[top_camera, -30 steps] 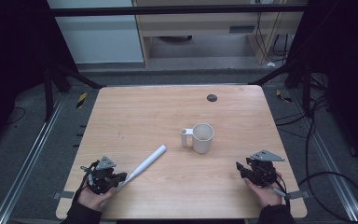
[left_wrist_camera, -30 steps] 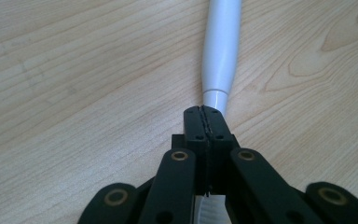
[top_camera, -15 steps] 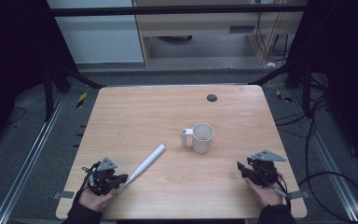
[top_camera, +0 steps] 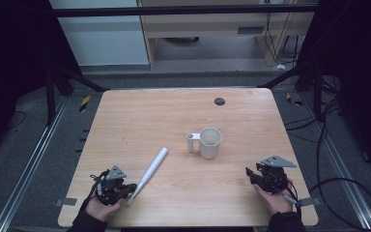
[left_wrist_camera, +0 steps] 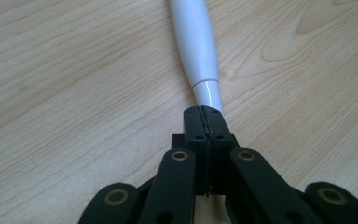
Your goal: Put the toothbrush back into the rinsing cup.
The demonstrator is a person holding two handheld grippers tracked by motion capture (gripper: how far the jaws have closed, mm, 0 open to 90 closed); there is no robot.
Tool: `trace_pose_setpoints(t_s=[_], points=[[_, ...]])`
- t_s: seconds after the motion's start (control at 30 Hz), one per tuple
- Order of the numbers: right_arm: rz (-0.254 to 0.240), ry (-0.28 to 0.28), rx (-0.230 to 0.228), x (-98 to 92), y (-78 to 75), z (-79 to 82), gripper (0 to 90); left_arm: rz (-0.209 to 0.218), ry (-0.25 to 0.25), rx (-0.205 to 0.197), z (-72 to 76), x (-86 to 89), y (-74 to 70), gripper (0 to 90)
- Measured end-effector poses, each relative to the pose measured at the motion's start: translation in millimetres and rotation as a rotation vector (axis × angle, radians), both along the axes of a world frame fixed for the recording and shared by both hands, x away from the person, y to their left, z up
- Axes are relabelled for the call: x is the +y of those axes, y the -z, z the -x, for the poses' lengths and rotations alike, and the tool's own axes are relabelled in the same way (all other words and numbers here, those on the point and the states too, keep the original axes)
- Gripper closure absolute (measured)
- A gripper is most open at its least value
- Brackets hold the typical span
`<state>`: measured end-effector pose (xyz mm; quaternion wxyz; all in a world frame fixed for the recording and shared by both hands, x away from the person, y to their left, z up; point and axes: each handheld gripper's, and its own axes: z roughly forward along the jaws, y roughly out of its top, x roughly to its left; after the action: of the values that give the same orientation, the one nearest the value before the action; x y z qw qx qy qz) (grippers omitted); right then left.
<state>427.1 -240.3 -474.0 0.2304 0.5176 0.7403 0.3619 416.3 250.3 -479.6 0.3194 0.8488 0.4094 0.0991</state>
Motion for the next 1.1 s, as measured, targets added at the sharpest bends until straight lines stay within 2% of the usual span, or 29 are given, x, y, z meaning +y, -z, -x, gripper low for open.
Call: trace_pose_setpoints(t_s=[0.33, 1.1], points=[[-0.014, 0.002, 0.007, -1.4, -0.1, 0.3, 53.1, -0.003, 0.032, 0.009, 3.2, -15.0, 1.9, 89.7], [0.003, 0.0, -0.007, 0.5, -1.4, -0.5, 53.1, 0.005, 0.108, 0.007, 3.4, -50.1, 3.1, 89.7]])
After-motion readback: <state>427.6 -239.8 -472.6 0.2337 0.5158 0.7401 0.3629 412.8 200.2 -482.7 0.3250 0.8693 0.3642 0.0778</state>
